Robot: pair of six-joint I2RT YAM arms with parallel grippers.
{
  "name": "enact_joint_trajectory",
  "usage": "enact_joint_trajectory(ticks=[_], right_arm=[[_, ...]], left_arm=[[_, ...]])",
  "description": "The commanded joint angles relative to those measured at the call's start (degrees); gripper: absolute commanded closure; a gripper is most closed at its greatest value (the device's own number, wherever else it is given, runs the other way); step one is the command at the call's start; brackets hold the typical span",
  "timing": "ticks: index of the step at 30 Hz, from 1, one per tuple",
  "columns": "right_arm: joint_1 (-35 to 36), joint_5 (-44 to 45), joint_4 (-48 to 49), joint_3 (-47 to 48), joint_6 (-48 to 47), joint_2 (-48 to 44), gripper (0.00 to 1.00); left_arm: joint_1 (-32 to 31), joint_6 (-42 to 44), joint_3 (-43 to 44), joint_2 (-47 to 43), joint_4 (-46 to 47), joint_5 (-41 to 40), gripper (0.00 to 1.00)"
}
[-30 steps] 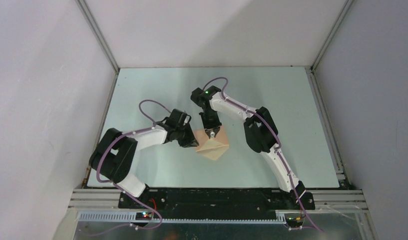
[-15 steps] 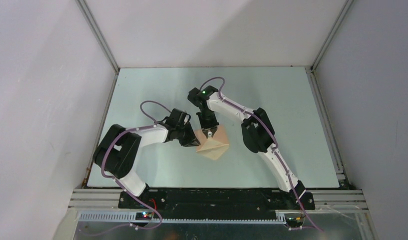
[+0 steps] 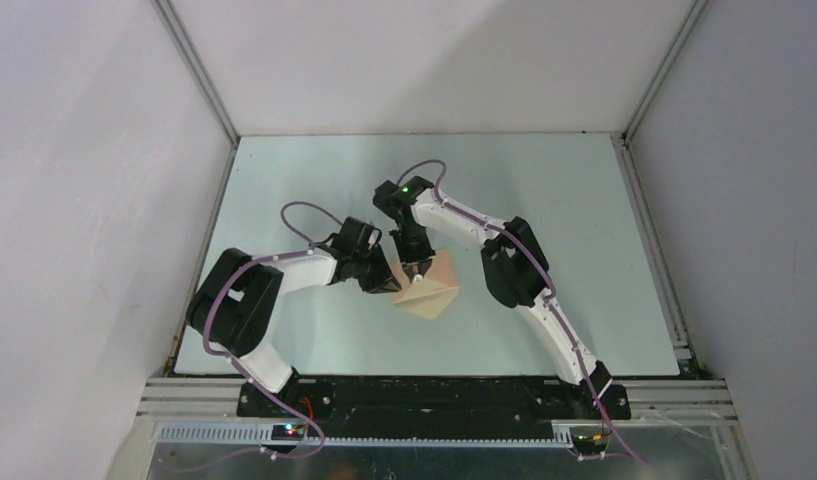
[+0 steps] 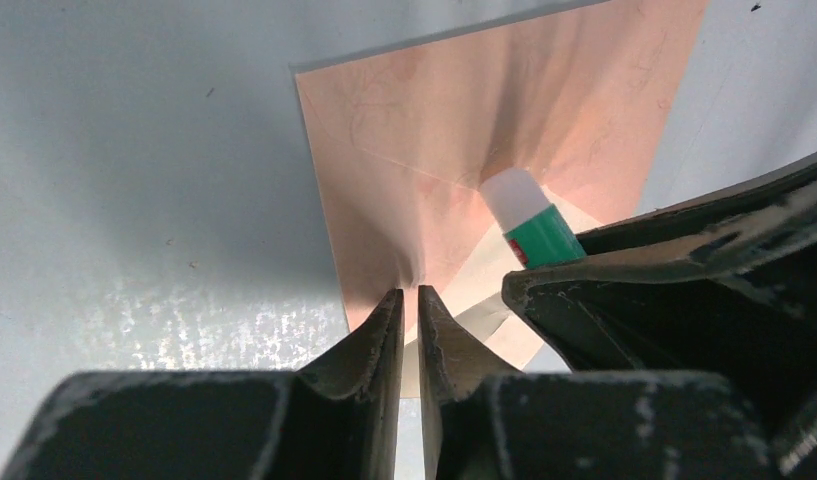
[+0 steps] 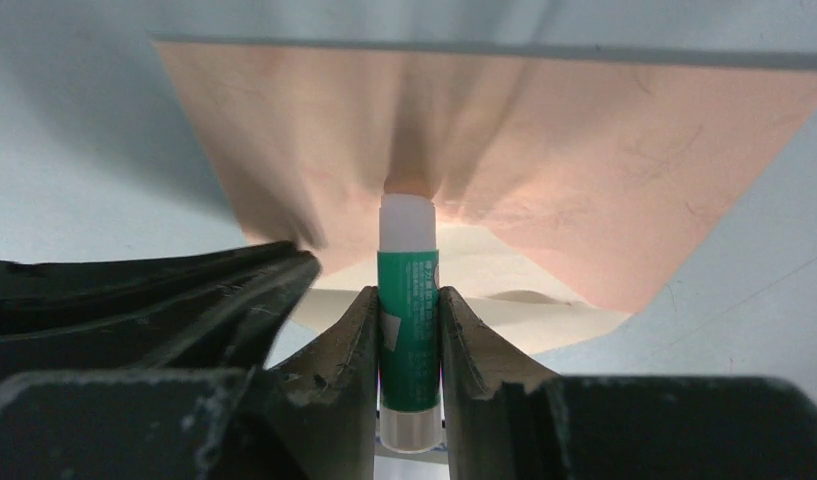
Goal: Place the letter into the envelope and seal it
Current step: Paint the envelope at the center of the board.
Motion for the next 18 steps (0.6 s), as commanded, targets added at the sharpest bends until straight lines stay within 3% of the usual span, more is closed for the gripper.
enact_joint_trajectory(ticks=[1,7,13,18], right_arm=[[-3.19,2.67,3.20,-6.73,-0.01,-2.87,1.00],[-3.55,3.48,3.12,-5.80,0.02,-2.44,1.00],[-1.38,2.10,0.38,1.44,0.32,0.07,1.00],[-1.70,-1.48,2.44,-1.15,1.17,-4.40,1.00]], left_arm=[[-0.22,0.83,-1.07,2.31,-1.34,-3.56,0.83],[-0.25,1.12,-1.02,2.17,-1.59,-3.74,0.83],[-0.25,1.10,-1.40,1.43,-1.87,-3.89,0.83],[-0.24,1.05,-1.60,0.94,-1.96,-4.01,0.83]])
